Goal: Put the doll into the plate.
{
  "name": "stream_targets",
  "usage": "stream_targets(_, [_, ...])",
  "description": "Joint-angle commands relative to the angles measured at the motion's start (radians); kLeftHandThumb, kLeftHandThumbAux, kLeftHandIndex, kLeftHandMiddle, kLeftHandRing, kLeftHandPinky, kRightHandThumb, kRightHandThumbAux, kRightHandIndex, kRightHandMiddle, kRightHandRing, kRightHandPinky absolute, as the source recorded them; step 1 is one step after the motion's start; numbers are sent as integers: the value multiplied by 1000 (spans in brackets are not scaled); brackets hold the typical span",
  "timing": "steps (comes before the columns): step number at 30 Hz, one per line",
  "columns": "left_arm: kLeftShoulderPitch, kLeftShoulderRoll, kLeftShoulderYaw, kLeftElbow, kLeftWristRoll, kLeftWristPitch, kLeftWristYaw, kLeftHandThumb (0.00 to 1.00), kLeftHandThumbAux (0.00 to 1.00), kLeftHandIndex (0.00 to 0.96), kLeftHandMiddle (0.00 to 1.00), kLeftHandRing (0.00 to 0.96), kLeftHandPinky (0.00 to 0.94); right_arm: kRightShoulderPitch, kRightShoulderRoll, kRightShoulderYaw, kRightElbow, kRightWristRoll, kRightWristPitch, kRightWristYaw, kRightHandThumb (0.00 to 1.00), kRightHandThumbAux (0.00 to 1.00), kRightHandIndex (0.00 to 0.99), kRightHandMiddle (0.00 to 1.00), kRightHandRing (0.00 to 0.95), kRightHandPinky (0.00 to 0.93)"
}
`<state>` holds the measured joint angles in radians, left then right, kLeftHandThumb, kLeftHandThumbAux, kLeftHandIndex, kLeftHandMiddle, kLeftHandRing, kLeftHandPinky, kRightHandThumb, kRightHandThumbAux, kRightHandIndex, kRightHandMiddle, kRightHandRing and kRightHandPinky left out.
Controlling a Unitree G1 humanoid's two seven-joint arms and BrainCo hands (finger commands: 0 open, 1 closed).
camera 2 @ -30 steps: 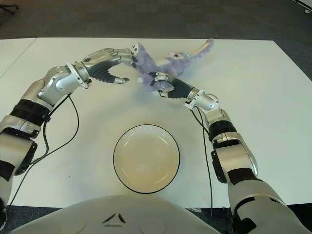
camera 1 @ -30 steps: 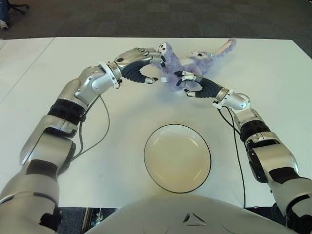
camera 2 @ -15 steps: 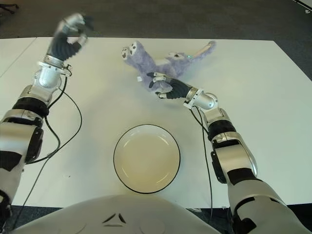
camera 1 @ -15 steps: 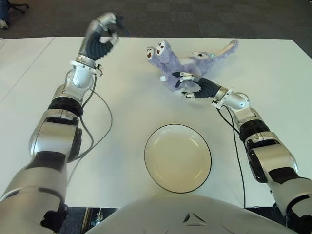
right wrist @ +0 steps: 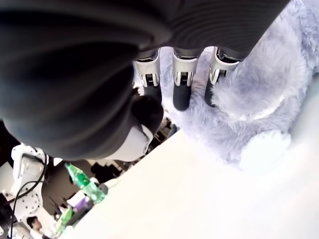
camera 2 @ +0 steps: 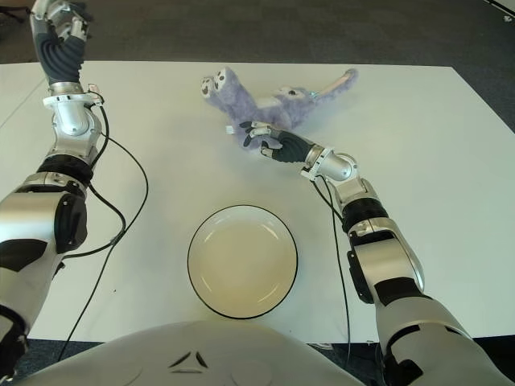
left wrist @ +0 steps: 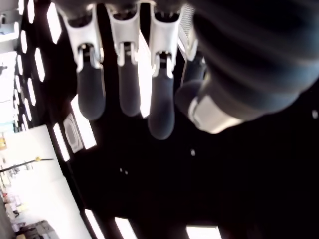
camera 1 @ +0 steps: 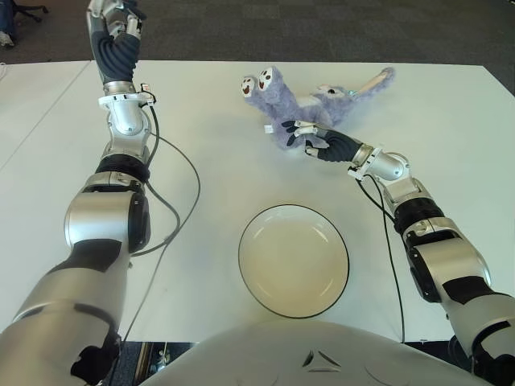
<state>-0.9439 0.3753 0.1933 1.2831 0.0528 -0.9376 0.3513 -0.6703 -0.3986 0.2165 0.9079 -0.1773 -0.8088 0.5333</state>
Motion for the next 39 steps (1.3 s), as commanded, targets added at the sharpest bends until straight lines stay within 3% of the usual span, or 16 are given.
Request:
stream_targets(1, [12, -59, 54, 32, -57, 39, -59, 680, 711, 426, 498, 526, 558, 22, 0, 9, -13, -12, 21, 11, 880, 806, 306, 45, 178, 224])
stream_targets(3, [13, -68, 67, 40, -65, 75, -68, 680, 711, 424, 494, 522, 541, 26, -2, 8, -19, -15, 20, 4, 879, 805, 306, 48, 173, 203])
stream_targets(6, [23, -87, 81, 62, -68, 184, -74, 678, 714, 420, 482, 514, 522, 36, -5, 2, -29, -28, 0, -32, 856, 810, 305, 47, 159, 192])
stream_targets(7, [25, -93, 85, 66, -67, 217, -75, 677, 715, 419, 474, 510, 520, 39, -6, -1, -30, -32, -9, -45, 964, 759, 302, 46, 190, 351])
stream_targets(9, [26, -106, 91, 73, -64, 281, -85, 675, 717, 416, 466, 507, 525, 44, -4, -13, -27, -46, -55, -103, 997, 742, 290, 39, 224, 405])
stream_targets(18, [28, -145, 55, 70, -12, 431, -97, 671, 722, 409, 399, 473, 486, -24, 22, -93, 14, -40, -207, -317, 1000, 741, 260, 34, 239, 404])
stream_targets(20, [30, -156, 38, 69, 4, 459, -95, 670, 724, 406, 369, 452, 477, -41, 34, -130, 11, -33, -247, -384, 509, 732, 235, 110, 230, 305])
stream_targets(21, [32, -156, 31, 70, 12, 477, -105, 669, 725, 405, 358, 445, 478, -42, 45, -167, -37, -13, -267, -427, 425, 711, 241, 144, 221, 272])
stream_targets(23, [34, -152, 25, 71, 20, 498, -122, 668, 725, 403, 348, 436, 466, -39, 73, -224, -123, 4, -294, -503, 650, 724, 384, 228, 268, 322])
stream_targets(24, [35, -149, 23, 70, 22, 504, -129, 668, 725, 403, 341, 429, 457, -36, 87, -244, -157, 3, -302, -536, 675, 725, 400, 261, 301, 336])
stream_targets(31, [41, -141, 15, 68, 30, 533, -159, 668, 726, 403, 329, 429, 492, -3, 219, -332, -331, 27, -309, -700, 689, 719, 408, 333, 364, 355])
stream_targets(32, [42, -142, 16, 68, 29, 534, -164, 669, 726, 404, 339, 442, 513, -11, 256, -367, -349, 9, -320, -758, 681, 728, 406, 279, 298, 277])
stream_targets(34, [43, -143, 19, 67, 27, 534, -172, 669, 726, 404, 339, 444, 514, -34, 306, -442, -345, -55, -347, -876, 700, 714, 416, 370, 391, 394])
stream_targets(37, [43, -143, 23, 67, 24, 538, -178, 668, 726, 403, 339, 447, 519, -52, 327, -482, -322, -107, -368, -953, 705, 713, 419, 386, 412, 427])
stream_targets(38, [43, -143, 24, 67, 23, 538, -179, 668, 726, 403, 342, 450, 525, -56, 328, -487, -316, -118, -372, -968, 802, 690, 437, 422, 422, 440])
stream_targets(39, [43, -142, 24, 67, 23, 539, -179, 668, 726, 403, 343, 451, 527, -59, 329, -490, -311, -129, -376, -980, 826, 685, 442, 431, 425, 443])
